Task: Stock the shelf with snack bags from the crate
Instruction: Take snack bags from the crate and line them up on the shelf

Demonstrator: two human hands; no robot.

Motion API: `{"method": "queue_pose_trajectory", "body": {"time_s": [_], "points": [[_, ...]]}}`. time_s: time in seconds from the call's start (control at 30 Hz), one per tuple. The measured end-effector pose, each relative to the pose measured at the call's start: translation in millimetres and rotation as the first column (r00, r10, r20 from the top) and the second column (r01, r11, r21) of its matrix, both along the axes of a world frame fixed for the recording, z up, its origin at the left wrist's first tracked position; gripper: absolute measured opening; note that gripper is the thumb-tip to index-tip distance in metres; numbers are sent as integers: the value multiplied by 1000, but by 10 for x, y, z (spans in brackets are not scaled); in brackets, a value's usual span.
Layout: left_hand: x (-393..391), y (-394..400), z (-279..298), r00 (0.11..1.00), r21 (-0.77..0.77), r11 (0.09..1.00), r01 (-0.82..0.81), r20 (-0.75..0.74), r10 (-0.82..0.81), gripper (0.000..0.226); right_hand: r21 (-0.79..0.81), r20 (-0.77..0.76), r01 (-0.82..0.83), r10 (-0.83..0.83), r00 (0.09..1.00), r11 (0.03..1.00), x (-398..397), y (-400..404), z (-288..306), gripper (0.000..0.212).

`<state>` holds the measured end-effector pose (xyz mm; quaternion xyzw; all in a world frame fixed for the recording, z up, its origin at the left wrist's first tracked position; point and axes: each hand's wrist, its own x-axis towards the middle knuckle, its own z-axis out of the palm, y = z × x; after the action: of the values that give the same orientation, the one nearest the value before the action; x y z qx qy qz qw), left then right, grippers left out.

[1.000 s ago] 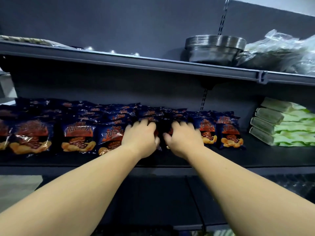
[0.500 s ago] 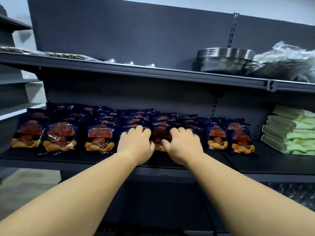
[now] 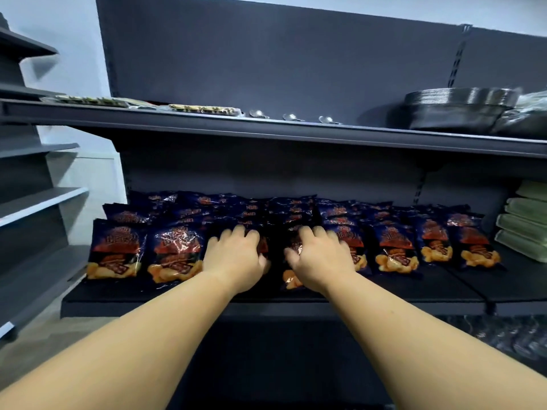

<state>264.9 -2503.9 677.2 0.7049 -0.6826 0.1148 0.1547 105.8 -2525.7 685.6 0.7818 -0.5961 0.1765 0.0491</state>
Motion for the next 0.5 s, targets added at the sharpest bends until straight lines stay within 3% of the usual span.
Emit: {"method": "queue_pose_trajectory", "body": {"time_s": [0.37, 0.5], "points": [[42, -194, -102, 997, -12, 999, 45, -61, -45, 50, 37, -15, 43, -42, 999, 998, 110, -136, -9, 55], [57, -355, -177, 991, 41, 998, 39, -131, -34, 63, 65, 3, 7, -7, 1000, 998, 61, -269, -145, 58]]}}
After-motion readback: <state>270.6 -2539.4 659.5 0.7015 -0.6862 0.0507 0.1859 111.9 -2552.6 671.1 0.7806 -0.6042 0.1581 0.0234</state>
